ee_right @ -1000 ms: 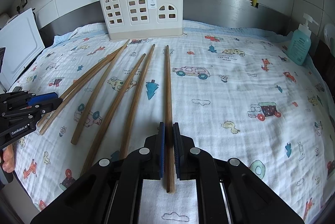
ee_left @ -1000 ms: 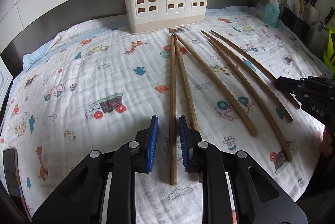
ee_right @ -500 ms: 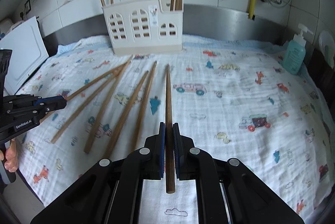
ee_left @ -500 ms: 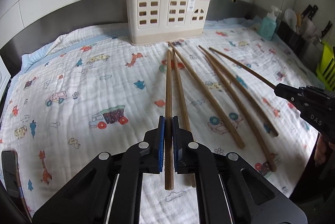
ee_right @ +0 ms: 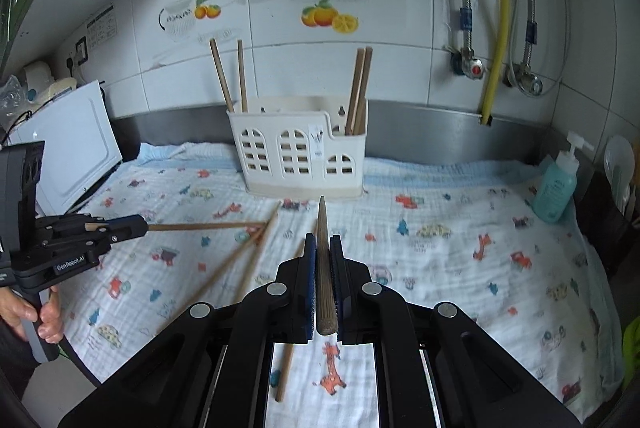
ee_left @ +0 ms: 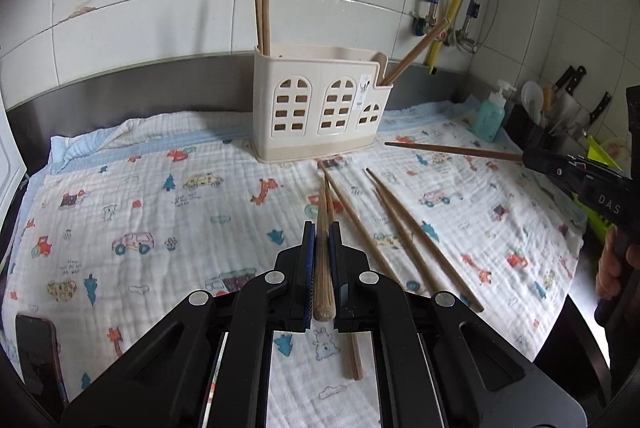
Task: Organize utensils
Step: 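Lift both held chopsticks upright and carry them toward the white holder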
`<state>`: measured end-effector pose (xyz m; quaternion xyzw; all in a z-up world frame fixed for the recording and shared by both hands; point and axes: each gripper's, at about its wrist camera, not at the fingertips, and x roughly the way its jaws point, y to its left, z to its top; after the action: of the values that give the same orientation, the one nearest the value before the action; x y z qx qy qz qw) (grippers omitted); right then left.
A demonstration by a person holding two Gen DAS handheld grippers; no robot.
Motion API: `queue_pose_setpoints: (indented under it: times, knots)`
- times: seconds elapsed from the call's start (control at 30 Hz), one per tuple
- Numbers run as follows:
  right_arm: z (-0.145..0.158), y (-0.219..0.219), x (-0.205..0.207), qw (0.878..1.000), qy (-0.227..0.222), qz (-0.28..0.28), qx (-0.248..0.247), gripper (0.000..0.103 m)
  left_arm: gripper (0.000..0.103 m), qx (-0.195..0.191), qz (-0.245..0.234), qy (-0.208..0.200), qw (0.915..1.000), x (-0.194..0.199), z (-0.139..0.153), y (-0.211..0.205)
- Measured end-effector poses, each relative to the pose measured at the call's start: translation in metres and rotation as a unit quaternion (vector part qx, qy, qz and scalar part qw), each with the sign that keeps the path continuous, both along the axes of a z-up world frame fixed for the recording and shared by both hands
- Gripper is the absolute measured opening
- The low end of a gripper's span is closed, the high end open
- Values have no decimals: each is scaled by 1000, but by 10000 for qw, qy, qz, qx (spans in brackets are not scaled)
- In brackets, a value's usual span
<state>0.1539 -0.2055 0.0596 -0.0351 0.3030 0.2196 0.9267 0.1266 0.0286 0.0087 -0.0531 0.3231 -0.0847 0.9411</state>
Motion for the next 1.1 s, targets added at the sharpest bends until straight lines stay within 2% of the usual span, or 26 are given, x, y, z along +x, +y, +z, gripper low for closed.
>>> queue_pose_setpoints:
  times: [0.13, 0.43, 0.73, 0.9, 1.1]
  knots:
    - [16, 7, 6, 9999, -40, 87, -87, 7, 5, -105, -19, -116, 9999, 2, 12, 4]
    - [40, 16, 15, 9995, -210, 179, -147, 7, 5, 29, -19, -419, 9991, 11, 41, 7]
    - [55, 26, 40, 9990, -283, 164, -316, 7, 5, 66, -1, -401, 9992, 18, 46, 7]
    - [66, 27, 51, 9991, -300, 191, -211, 7, 5, 98, -36, -426, 9990, 21, 50, 7]
    - [94, 23, 52, 9985, -463, 279, -110, 7, 5, 244, -124, -624, 9977, 27, 76, 5]
